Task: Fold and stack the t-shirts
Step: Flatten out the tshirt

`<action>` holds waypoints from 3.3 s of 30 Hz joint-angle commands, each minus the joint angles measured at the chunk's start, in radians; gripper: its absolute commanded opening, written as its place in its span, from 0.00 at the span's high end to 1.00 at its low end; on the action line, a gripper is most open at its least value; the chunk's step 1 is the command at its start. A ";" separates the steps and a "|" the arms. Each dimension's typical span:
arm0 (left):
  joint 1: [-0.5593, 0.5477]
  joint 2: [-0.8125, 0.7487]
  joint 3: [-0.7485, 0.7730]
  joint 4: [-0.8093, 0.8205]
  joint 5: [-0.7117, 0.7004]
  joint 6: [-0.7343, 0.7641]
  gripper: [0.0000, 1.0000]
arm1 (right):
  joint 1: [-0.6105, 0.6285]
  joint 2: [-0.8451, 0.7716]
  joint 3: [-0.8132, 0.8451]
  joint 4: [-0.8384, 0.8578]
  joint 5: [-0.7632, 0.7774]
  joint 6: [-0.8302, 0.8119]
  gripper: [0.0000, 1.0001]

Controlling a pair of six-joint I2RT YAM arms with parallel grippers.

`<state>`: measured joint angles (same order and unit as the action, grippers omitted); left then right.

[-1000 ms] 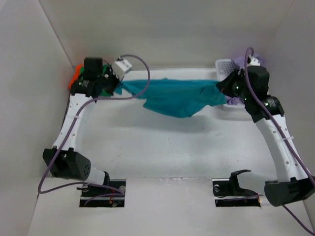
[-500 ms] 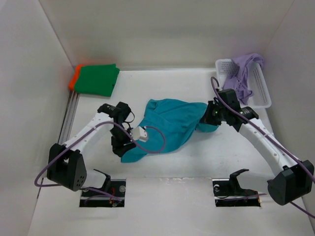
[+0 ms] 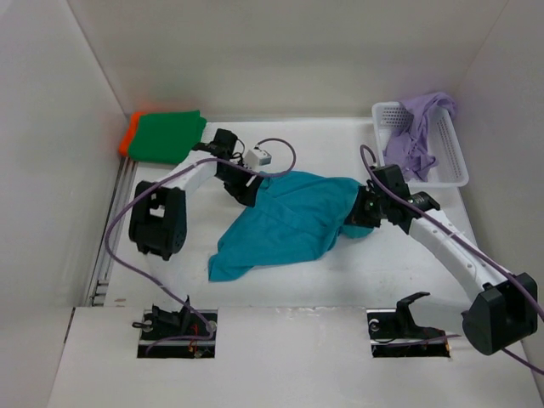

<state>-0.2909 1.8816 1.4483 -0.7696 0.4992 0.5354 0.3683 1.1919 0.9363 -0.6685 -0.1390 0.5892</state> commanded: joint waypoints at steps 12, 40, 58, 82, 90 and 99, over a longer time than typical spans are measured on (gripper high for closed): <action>-0.037 0.125 0.081 0.076 0.041 -0.269 0.66 | 0.008 -0.078 -0.080 0.075 0.001 0.050 0.95; 0.195 -0.292 0.428 -0.049 0.096 -0.282 1.00 | -0.136 -0.128 0.413 -0.126 0.027 -0.130 0.94; 0.405 -0.523 -0.362 -0.185 -0.077 0.003 1.00 | 0.392 -0.025 -0.099 0.049 0.012 0.164 0.63; 0.480 -0.521 -0.448 -0.097 -0.129 -0.009 1.00 | 0.261 -0.114 -0.473 0.239 0.227 0.567 0.57; 0.514 -0.513 -0.381 -0.125 -0.117 -0.009 1.00 | 0.263 -0.170 -0.300 0.082 0.177 0.477 1.00; 0.479 -0.423 -0.293 -0.060 -0.090 -0.052 0.99 | 0.148 0.229 0.166 0.035 0.056 0.129 1.00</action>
<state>0.2081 1.4185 1.1091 -0.8780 0.3744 0.5083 0.5579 1.2266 1.0325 -0.6399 -0.0101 0.8986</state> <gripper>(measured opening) 0.010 0.005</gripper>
